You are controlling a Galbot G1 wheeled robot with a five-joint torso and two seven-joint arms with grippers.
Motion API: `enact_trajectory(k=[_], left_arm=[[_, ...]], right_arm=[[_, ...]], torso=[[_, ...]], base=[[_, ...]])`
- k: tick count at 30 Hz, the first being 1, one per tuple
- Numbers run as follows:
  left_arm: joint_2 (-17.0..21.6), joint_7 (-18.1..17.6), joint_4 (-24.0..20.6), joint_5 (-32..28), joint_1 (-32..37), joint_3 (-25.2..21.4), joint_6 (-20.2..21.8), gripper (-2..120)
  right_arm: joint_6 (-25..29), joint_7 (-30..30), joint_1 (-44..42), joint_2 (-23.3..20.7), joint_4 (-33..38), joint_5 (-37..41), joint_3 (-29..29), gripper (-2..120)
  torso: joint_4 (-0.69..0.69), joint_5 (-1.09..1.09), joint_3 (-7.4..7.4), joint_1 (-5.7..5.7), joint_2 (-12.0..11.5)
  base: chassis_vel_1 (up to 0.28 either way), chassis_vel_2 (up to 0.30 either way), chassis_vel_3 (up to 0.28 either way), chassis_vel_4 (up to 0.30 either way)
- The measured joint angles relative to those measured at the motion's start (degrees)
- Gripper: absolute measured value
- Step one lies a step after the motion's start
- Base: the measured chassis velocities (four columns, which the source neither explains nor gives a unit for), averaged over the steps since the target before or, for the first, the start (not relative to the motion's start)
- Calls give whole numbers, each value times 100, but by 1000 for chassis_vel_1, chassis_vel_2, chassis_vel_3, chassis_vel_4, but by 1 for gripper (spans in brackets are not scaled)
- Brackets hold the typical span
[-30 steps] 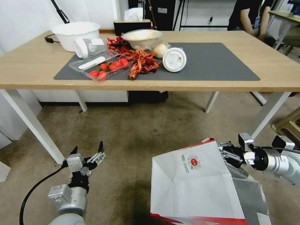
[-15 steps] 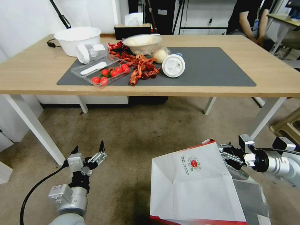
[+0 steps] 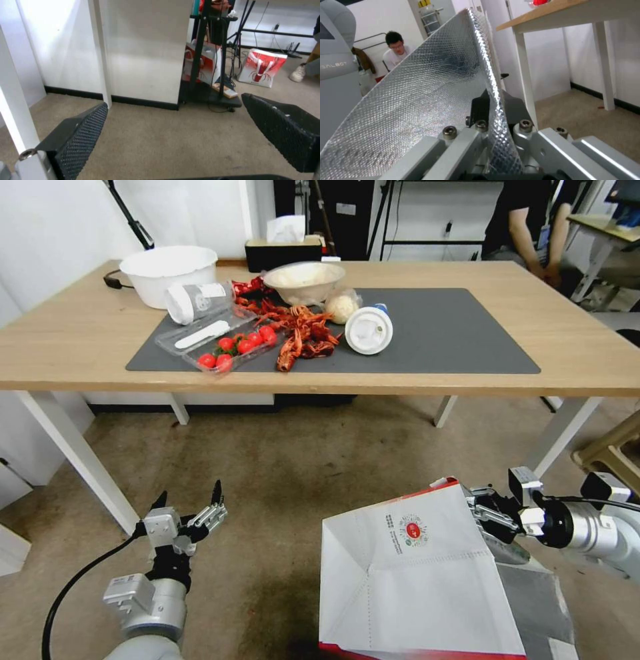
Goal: Pick up the food delivery bag from the floor and place it on the table.
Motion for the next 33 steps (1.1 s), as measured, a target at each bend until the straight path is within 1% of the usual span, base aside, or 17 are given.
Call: enact_trajectory(k=[17,26,33], left_arm=[[-5,15,27,2,-14,15,-4,100],[-5,17,31,2,-16,16,-6,100],[-9,25,35,2,-26,24,-7,100]], right_arm=[[-14,17,-5,6,47,14,-8,0],[-17,26,-6,10,64,22,-9,0],[-21,42,-9,16,79,30,-17,0]], torso=[[0,0,248,140,387],[0,0,283,159,441],[-1,0,339,191,529]], base=[[0,0,0,0],[0,0,0,0],[0,0,0,0]])
